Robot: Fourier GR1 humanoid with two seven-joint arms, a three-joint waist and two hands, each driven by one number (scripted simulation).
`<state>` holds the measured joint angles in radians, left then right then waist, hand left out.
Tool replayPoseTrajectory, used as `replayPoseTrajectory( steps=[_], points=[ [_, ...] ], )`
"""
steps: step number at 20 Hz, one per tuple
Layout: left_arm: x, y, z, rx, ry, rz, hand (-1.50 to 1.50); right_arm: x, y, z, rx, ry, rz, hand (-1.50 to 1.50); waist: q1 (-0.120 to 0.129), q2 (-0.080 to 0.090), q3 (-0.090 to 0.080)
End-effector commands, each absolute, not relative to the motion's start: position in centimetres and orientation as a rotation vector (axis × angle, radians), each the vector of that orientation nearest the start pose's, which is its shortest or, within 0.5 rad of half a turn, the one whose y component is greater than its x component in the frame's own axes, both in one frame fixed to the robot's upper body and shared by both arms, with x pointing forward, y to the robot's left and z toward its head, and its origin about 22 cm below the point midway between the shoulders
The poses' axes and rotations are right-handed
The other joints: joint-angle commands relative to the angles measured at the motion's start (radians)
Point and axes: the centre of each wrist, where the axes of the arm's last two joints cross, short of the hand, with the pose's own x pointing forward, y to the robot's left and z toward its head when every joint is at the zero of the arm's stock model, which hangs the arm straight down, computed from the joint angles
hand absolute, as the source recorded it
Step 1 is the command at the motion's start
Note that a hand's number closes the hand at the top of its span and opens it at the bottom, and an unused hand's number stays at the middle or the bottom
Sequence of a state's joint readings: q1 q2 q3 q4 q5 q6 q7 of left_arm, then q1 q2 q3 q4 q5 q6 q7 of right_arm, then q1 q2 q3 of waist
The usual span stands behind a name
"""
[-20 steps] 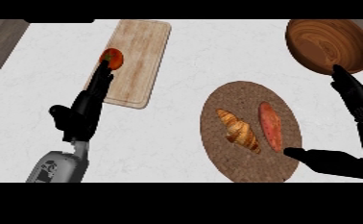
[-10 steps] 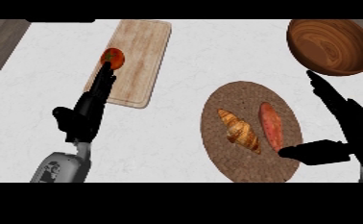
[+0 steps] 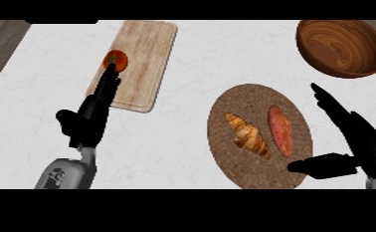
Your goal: Pick the sweet potato from the placemat and place it in the bowl
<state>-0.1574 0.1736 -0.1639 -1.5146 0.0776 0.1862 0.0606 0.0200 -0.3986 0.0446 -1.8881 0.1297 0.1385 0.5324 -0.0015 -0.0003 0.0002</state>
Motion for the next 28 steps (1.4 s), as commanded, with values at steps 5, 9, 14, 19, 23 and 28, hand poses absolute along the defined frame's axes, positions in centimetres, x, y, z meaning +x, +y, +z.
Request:
replayPoseTrajectory(
  steps=[5,9,14,19,23,28],
  points=[
    [27.8,23.1,3.1,0.06,-1.595,-0.108,0.0,21.1,-29.3,8.0,-0.297,-1.357,0.404,-1.5,-0.002,0.0,0.0],
    [27.3,21.7,2.7,0.067,-1.598,-0.109,0.0,22.4,-30.6,8.4,-0.241,-1.346,0.379,-1.5,0.001,0.0,0.0],
    [27.2,22.9,3.1,0.077,-1.601,-0.107,0.0,20.6,-30.0,7.9,-0.224,-1.326,0.336,-1.5,-0.001,0.0,0.0],
    [26.1,21.2,2.5,0.063,-1.583,-0.099,0.0,20.9,-27.1,4.2,-0.191,-1.313,0.315,-1.5,0.001,0.0,0.0],
    [27.7,22.6,5.0,0.072,-1.594,-0.116,0.0,24.0,-28.8,3.0,-0.198,-1.288,0.325,-1.5,0.003,0.0,0.0],
    [26.0,21.9,3.5,0.061,-1.585,-0.114,0.0,24.3,-26.6,0.6,-0.223,-1.303,0.337,-1.5,0.004,0.0,0.0]
  ],
)
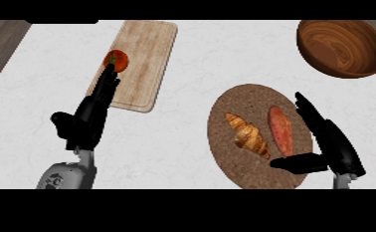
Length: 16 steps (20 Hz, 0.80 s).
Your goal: Pick the sweet potato from the placemat and place it in the bowl
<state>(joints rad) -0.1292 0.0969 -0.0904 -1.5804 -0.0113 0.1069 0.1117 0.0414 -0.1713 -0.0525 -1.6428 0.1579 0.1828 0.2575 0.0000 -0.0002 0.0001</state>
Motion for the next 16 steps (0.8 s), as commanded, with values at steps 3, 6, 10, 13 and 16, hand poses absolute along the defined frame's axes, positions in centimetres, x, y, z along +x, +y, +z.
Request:
replayPoseTrajectory(
  steps=[3,6,10,13,16],
  points=[
    [26.4,21.6,4.1,0.058,-1.588,-0.103,0.0,23.9,-27.5,1.2,-0.312,-1.248,0.371,-1.5,0.002,0.0,0.0],
    [27.1,22.6,2.5,0.066,-1.592,-0.119,0.0,24.7,-28.7,-0.2,-0.381,-1.207,0.405,-1.5,0.002,0.001,0.0],
    [26.7,23.0,2.1,0.049,-1.579,-0.116,0.0,24.9,-28.5,-1.0,-0.378,-1.174,0.478,-1.5,0.001,0.0,0.0],
    [26.0,22.1,1.6,0.083,-1.614,-0.106,0.0,23.5,-27.6,-2.1,-0.312,-1.182,0.456,-1.5,0.0,0.0,0.0],
    [27.0,23.4,3.1,0.043,-1.601,-0.11,0.0,24.1,-27.1,-3.0,-0.291,-1.238,0.632,1.5,0.004,0.001,0.0]
  ],
)
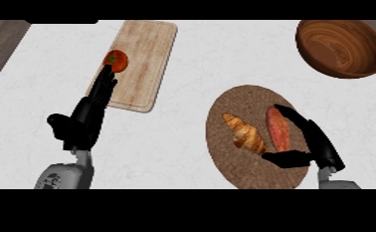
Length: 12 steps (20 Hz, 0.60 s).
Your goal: Pick the sweet potato from the placemat and place it in the bowl
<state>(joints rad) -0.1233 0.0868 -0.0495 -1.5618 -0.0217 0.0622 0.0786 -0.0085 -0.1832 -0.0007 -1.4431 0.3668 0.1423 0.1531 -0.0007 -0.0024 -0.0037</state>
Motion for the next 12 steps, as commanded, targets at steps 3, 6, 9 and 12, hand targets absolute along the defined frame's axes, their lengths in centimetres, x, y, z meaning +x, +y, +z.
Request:
replayPoseTrajectory(
  steps=[3,6,9,12],
  points=[
    [26.6,21.0,3.5,0.036,-1.579,-0.129,0.0,25.1,-25.9,-2.1,-0.331,-1.284,0.703,1.5,0.004,0.002,0.004],
    [28.1,21.6,2.0,0.06,-1.605,-0.101,0.0,25.1,-24.3,-3.1,-0.305,-1.288,0.733,1.5,0.0,0.003,0.004],
    [26.8,22.0,2.8,0.078,-1.595,-0.122,0.0,23.5,-24.9,-3.0,-0.267,-1.3,0.669,1.5,0.0,0.002,0.004],
    [27.1,22.2,3.6,0.048,-1.586,-0.118,0.0,24.6,-29.2,-1.0,-0.085,-1.398,0.817,1.5,0.003,0.003,0.004]
  ],
)
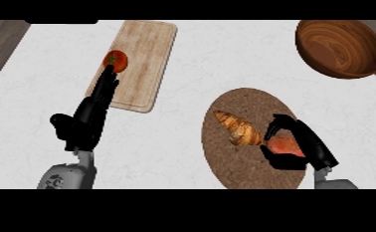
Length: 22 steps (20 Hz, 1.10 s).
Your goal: Pick the sweet potato from the placemat and place it in the bowl
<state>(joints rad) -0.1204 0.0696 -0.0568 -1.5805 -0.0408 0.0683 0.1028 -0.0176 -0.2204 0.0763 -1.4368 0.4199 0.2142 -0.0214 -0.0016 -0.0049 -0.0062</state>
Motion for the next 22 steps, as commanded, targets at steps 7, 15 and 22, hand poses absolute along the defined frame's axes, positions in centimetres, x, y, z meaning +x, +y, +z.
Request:
replayPoseTrajectory(
  steps=[7,15,22],
  points=[
    [26.7,21.7,3.5,0.077,-1.604,-0.093,0.0,24.6,-37.0,6.8,0.348,-1.599,1.156,1.5,-0.015,-0.002,0.008],
    [27.1,22.8,2.5,0.084,-1.597,-0.103,0.0,23.8,-42.0,11.5,0.367,-2.011,1.002,1.5,-0.019,0.004,0.007],
    [27.2,21.3,2.6,0.083,-1.59,-0.096,0.0,21.4,-45.0,18.8,0.19,-2.109,1.018,1.5,-0.023,0.001,0.006]
  ],
)
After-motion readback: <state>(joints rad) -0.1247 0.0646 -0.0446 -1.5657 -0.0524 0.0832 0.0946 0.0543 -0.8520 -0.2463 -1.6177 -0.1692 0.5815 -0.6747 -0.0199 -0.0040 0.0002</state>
